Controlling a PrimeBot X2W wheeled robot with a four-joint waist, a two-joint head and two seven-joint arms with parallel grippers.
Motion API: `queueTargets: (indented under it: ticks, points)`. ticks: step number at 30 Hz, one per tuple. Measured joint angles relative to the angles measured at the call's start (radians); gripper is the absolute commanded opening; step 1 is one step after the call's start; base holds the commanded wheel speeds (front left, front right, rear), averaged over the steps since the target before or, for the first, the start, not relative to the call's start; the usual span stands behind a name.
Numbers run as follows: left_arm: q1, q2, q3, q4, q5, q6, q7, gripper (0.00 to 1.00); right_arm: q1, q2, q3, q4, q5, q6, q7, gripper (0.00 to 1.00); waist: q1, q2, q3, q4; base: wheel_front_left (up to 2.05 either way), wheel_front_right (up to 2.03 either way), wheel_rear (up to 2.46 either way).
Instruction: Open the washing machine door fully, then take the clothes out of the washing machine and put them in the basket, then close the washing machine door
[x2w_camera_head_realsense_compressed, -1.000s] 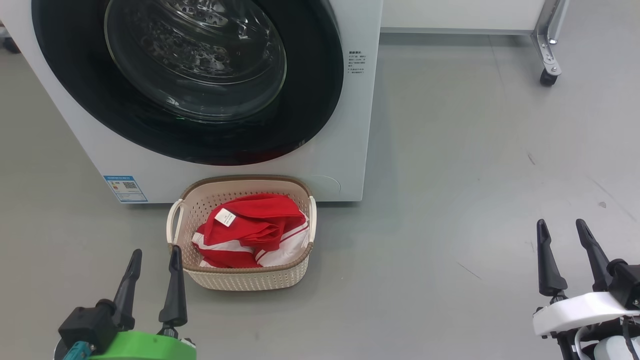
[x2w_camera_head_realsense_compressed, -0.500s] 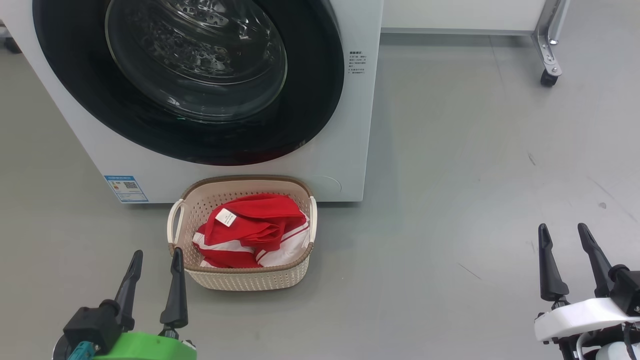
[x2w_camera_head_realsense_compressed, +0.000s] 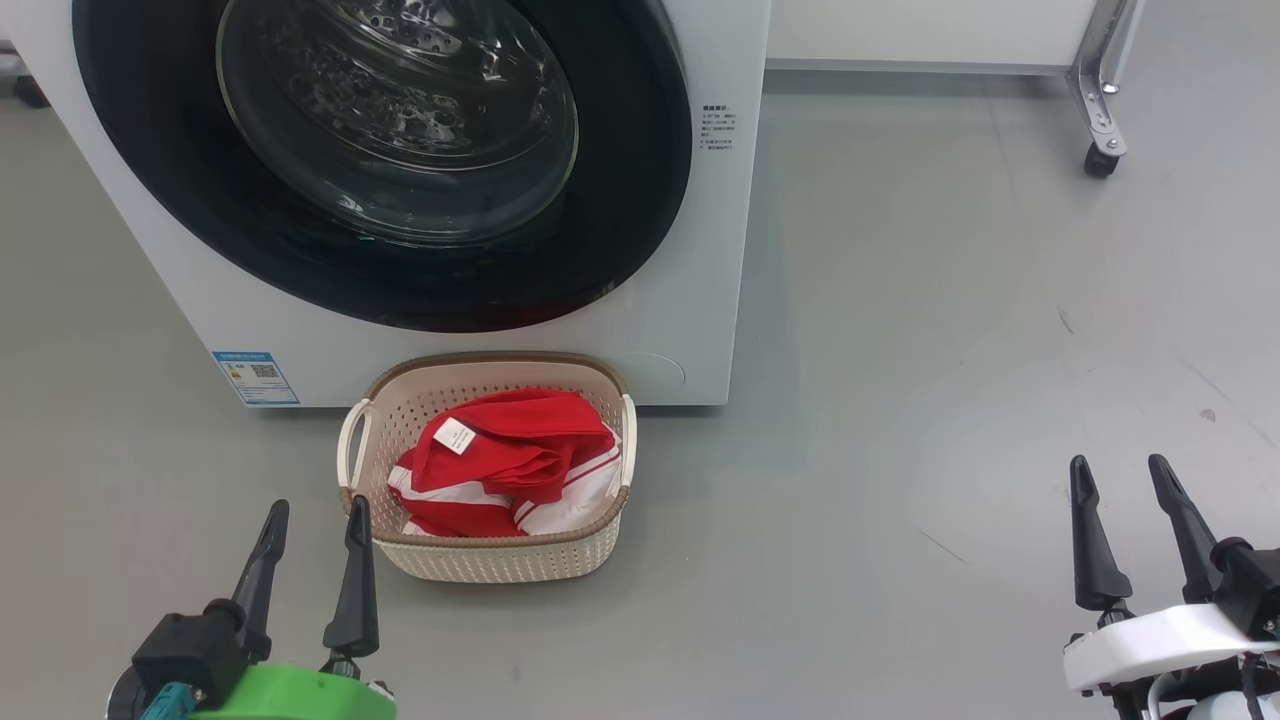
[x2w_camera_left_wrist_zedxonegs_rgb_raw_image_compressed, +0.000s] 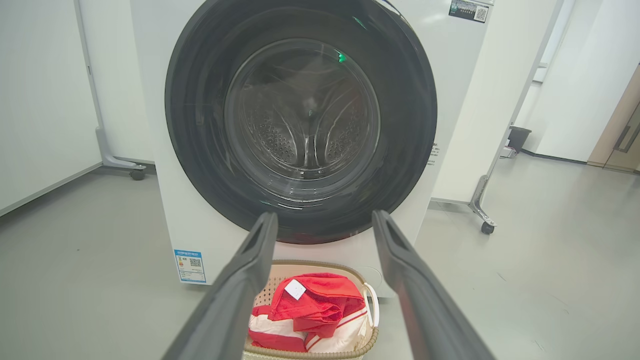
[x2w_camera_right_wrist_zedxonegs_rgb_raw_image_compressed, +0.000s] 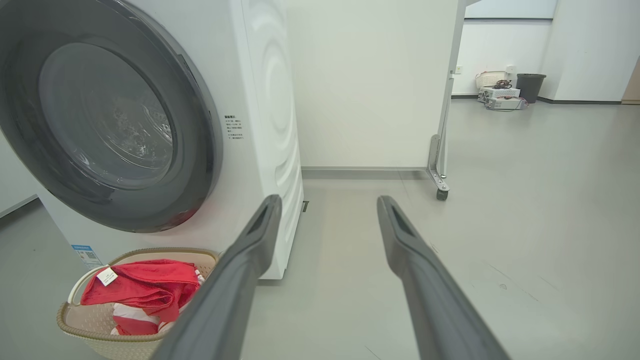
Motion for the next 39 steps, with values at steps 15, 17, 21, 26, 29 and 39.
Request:
queueTargets:
  ticks: [15,17,21,26,29,39]
  points:
    - [0.001,0.000,0.001,-0.002,-0.017,0.000,0.000,1.00,0.002,0.016,-0.018,0.000,-0.014,0.017,0.000,1.00,0.0000,0.0000,-0.005,-0.001,0.00,0.00,0.00]
    - [0.001,0.000,0.002,-0.002,-0.017,0.000,0.000,1.00,0.002,0.017,-0.020,0.000,-0.018,0.018,0.000,1.00,0.0000,0.0000,-0.005,-0.001,0.00,0.00,0.00]
    - [0.002,0.000,0.004,-0.002,-0.017,0.000,0.000,1.00,0.002,0.018,-0.026,0.000,-0.026,0.021,0.000,1.00,0.0000,0.0000,-0.004,0.000,0.00,0.00,0.00]
    - [0.004,0.000,0.005,-0.002,-0.018,0.000,0.000,1.00,0.002,0.023,-0.035,0.000,-0.027,0.027,0.000,1.00,0.0000,0.0000,-0.003,0.002,0.00,0.00,0.00]
    - [0.004,0.000,0.005,-0.003,-0.018,0.000,0.000,1.00,0.002,0.025,-0.038,0.000,-0.028,0.031,0.000,1.00,0.0000,0.0000,-0.002,0.003,0.00,0.00,0.00]
    - [0.007,-0.002,0.003,0.004,-0.020,0.001,0.000,0.00,0.003,0.039,-0.045,0.011,-0.037,0.042,0.001,0.00,0.0000,0.0000,-0.001,0.004,0.00,0.00,0.00]
